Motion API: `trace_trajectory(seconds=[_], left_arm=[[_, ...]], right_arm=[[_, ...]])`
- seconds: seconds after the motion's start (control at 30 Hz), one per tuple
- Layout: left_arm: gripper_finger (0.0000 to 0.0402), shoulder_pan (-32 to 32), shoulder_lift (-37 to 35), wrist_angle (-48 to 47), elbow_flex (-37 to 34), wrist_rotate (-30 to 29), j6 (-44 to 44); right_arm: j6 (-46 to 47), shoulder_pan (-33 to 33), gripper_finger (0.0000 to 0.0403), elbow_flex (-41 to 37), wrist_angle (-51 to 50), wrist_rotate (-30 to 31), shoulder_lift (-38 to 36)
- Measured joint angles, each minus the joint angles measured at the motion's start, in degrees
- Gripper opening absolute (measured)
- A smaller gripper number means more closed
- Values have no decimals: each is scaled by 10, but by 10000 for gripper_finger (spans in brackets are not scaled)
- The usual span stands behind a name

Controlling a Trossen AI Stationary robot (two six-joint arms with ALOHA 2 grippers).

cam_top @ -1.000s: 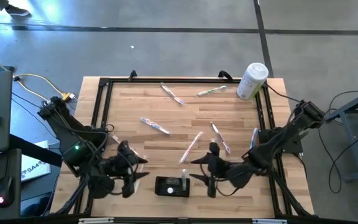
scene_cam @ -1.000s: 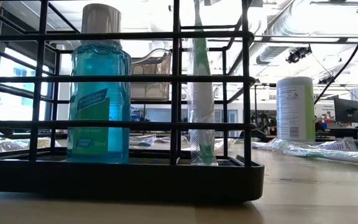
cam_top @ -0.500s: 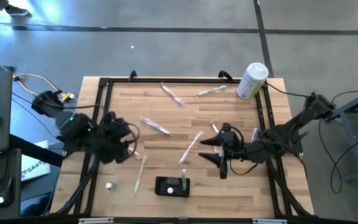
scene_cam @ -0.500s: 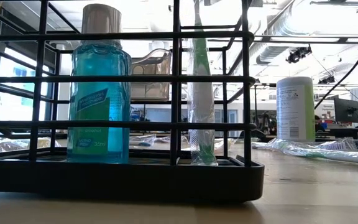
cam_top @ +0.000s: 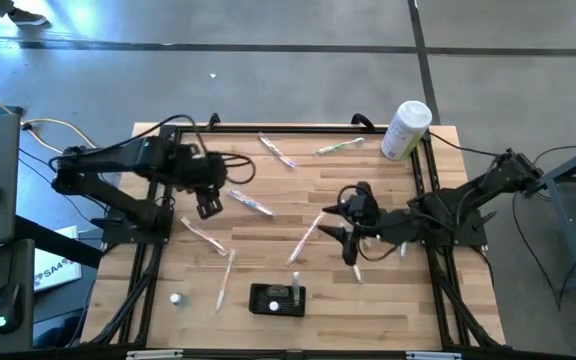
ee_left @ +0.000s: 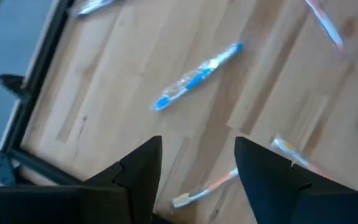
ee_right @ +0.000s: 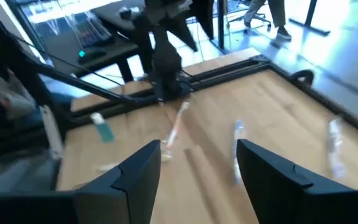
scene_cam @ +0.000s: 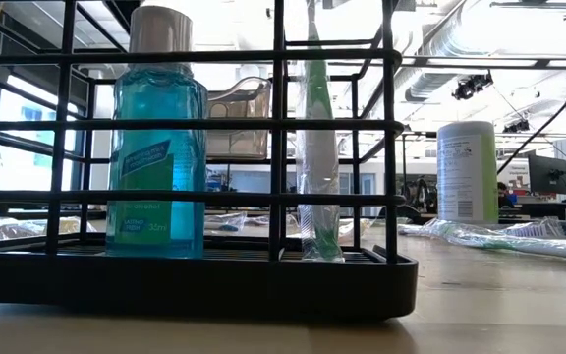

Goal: Pick & Place toothbrushing station
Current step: Put the left blue toothbrush into the black wire organizer

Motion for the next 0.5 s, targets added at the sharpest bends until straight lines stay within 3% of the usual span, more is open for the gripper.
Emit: trace_trajectory(seconds=[0.23, 0.5], left_arm=[[198, 67, 61, 66, 0, 44, 71], [198, 139, 153, 72, 0, 80, 77]], right_arm=[[-86, -82, 203, 1, -12, -58, -69], [-94, -181, 203, 2, -130, -156, -181]])
